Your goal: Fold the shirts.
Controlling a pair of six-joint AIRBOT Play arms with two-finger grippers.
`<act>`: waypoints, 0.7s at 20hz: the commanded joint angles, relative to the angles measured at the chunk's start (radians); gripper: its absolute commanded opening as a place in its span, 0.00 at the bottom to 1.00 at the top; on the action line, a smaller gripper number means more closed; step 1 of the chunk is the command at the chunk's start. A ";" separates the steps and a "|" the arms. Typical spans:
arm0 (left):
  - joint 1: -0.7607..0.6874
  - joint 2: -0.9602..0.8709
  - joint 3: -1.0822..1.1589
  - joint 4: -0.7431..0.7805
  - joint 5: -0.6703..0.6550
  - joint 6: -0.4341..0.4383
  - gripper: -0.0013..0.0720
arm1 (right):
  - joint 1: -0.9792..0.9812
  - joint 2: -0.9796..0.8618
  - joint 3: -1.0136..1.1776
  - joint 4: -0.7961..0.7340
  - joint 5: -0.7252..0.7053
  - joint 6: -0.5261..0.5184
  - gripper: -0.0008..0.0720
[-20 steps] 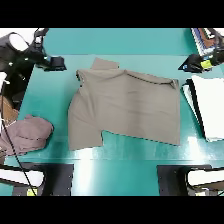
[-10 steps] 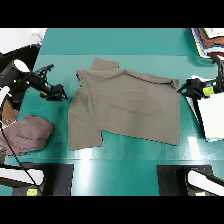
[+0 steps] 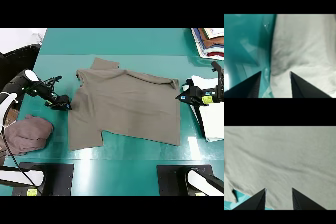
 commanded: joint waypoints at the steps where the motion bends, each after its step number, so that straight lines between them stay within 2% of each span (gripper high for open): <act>1: -0.038 0.002 -0.014 0.025 0.017 -0.026 0.59 | 0.000 0.006 -0.005 0.001 0.009 0.000 0.53; 2: -0.043 0.002 -0.014 0.028 0.016 -0.031 0.57 | 0.000 0.006 -0.005 0.000 0.016 0.000 0.53; 3: -0.043 0.002 -0.014 0.029 0.016 -0.029 0.29 | 0.000 0.006 -0.005 0.000 0.018 0.000 0.53; 4: -0.043 0.003 -0.014 0.030 0.018 -0.029 0.05 | 0.000 0.006 -0.005 -0.005 0.023 0.000 0.53; 7: -0.043 0.049 -0.014 0.045 0.026 -0.029 0.06 | -0.013 0.015 -0.046 -0.012 0.061 0.000 0.53; 9: -0.043 0.126 -0.014 0.093 0.036 -0.029 0.06 | -0.057 0.059 -0.151 -0.037 0.059 0.001 0.53; 12: -0.043 0.227 -0.014 0.113 0.002 -0.028 0.06 | -0.158 0.163 -0.328 -0.231 0.064 0.045 0.54; 14: -0.043 0.261 -0.014 0.105 -0.011 -0.029 0.06 | -0.231 0.212 -0.422 -0.299 0.089 0.045 0.70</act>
